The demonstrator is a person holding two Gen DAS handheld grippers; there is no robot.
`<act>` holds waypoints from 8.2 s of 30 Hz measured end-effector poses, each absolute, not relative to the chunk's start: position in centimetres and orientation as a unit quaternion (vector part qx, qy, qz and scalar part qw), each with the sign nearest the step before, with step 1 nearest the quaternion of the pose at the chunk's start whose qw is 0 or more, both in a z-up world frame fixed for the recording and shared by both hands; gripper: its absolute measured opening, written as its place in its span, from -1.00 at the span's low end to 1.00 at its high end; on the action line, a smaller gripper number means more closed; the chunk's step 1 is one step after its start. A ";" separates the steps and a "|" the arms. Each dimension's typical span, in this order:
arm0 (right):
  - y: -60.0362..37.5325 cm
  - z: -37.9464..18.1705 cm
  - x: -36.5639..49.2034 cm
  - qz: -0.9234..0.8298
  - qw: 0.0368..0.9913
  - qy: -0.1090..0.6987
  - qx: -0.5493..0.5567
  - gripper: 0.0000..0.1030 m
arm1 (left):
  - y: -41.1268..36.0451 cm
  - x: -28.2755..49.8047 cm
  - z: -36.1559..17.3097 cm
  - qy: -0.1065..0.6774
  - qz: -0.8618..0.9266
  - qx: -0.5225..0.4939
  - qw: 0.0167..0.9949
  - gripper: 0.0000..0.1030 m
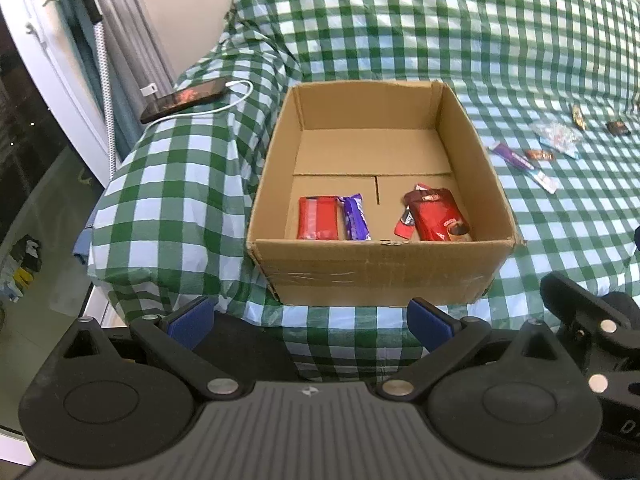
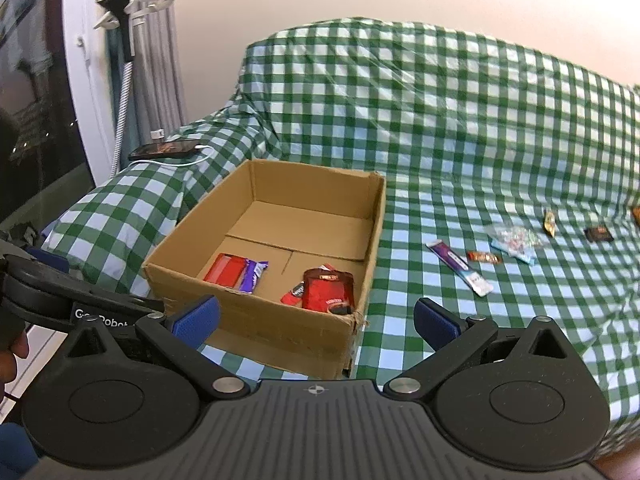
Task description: Organize snacks
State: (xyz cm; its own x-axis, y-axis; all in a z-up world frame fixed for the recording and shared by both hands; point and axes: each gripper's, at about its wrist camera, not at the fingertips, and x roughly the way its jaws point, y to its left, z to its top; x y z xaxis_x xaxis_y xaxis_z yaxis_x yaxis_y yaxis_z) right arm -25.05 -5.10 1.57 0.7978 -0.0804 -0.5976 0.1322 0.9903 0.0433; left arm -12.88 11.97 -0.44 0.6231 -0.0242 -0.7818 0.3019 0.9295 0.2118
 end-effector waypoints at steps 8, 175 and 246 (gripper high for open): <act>-11.0 0.9 -24.5 -0.102 0.936 0.323 0.098 0.99 | 7.0 -11.0 -0.7 0.434 -0.114 0.191 0.873 0.99; -6.1 1.7 -19.1 -0.046 0.933 0.357 0.017 -0.82 | 13.6 -6.2 0.2 0.456 -0.150 0.012 0.877 -0.52; -2.9 2.5 -22.4 -0.052 0.941 0.334 0.004 0.96 | 13.0 -12.3 0.6 0.390 -0.085 0.110 0.910 0.99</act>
